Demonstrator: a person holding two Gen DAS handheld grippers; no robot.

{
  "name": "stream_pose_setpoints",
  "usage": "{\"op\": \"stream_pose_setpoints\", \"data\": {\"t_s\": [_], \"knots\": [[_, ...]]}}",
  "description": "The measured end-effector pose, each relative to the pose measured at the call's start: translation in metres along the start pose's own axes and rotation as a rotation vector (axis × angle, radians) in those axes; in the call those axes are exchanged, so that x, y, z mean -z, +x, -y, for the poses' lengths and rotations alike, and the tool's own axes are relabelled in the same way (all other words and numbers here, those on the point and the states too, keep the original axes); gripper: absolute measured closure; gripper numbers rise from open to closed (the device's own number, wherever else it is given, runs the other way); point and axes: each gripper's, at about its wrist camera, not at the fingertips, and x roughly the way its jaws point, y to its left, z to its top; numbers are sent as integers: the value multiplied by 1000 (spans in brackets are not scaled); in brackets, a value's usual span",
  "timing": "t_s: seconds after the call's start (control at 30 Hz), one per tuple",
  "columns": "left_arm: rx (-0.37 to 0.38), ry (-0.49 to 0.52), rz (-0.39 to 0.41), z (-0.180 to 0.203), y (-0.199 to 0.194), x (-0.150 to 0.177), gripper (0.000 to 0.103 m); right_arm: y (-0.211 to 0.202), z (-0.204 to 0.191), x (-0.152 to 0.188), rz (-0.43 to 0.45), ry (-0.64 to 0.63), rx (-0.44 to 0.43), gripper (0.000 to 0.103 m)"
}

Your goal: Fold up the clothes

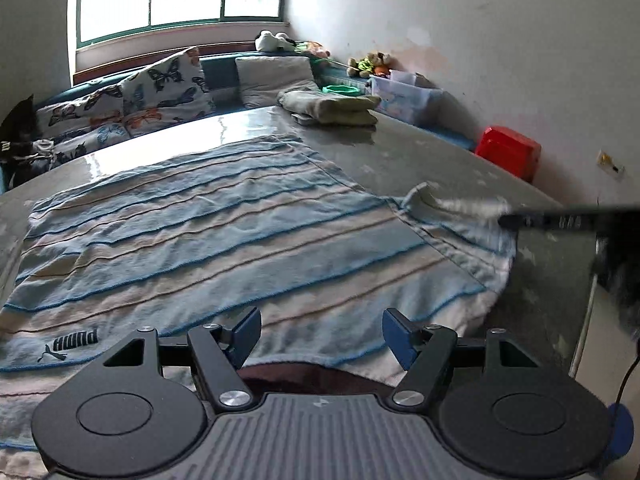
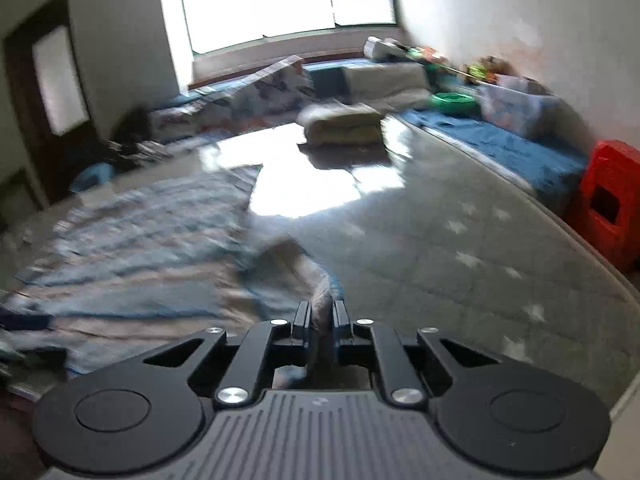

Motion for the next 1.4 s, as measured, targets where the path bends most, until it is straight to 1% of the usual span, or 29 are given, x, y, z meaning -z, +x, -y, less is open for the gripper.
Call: {"op": "stream_pose_setpoints", "data": {"t_s": [0.17,0.27,0.47,0.5,0.53,0.57,0.6,0.67,0.7,0.73,0.8,0.87,0.9,0.97,1.07,1.17,1.2,1.27,1.4], "knots": [[-7,-14,3,-4,-4,3,32,-16,-35,-15,42,-74,-167,94],[-21,-28,7,-9,-8,6,29,-11,-60,-18,30,-118,-259,94],[-59,-70,10,-23,-17,11,29,13,-94,-7,-39,-154,-354,94],[-64,-76,11,-25,-18,11,28,17,-98,-4,-60,-159,-373,93],[-68,-79,12,-27,-19,12,28,21,-100,-2,-78,-160,-383,89],[-72,-83,13,-29,-20,12,28,26,-103,1,-103,-161,-394,87],[-75,-86,14,-31,-21,13,28,29,-105,3,-122,-166,-396,84],[-83,-92,16,-34,-23,14,28,29,-105,7,-141,-187,-405,84],[-89,-88,18,-37,-24,14,28,28,-104,5,-135,-187,-409,83],[-100,-84,21,-40,-25,14,28,25,-101,0,-122,-181,-415,79],[-128,-87,26,-48,-26,14,28,27,-94,-12,-100,-161,-404,77],[-161,-109,28,-60,-25,13,28,34,-89,-21,-84,-155,-374,75],[-177,-124,29,-66,-24,14,28,39,-87,-22,-86,-160,-352,72],[-203,-155,28,-78,-26,16,28,53,-85,-21,-113,-183,-300,72],[-201,-197,6,-91,-29,25,28,65,-89,-10,-148,-248,-275,71],[-183,-215,-20,-95,-30,37,28,64,-95,3,-131,-347,-253,65],[-181,-211,-15,-94,-32,41,28,60,-98,6,-126,-377,-247,63],[-174,-197,-7,-89,-37,46,27,56,-98,9,-127,-396,-247,63],[-147,-185,-17,-80,-44,53,26,52,-98,11,-134,-415,-250,63]]}}
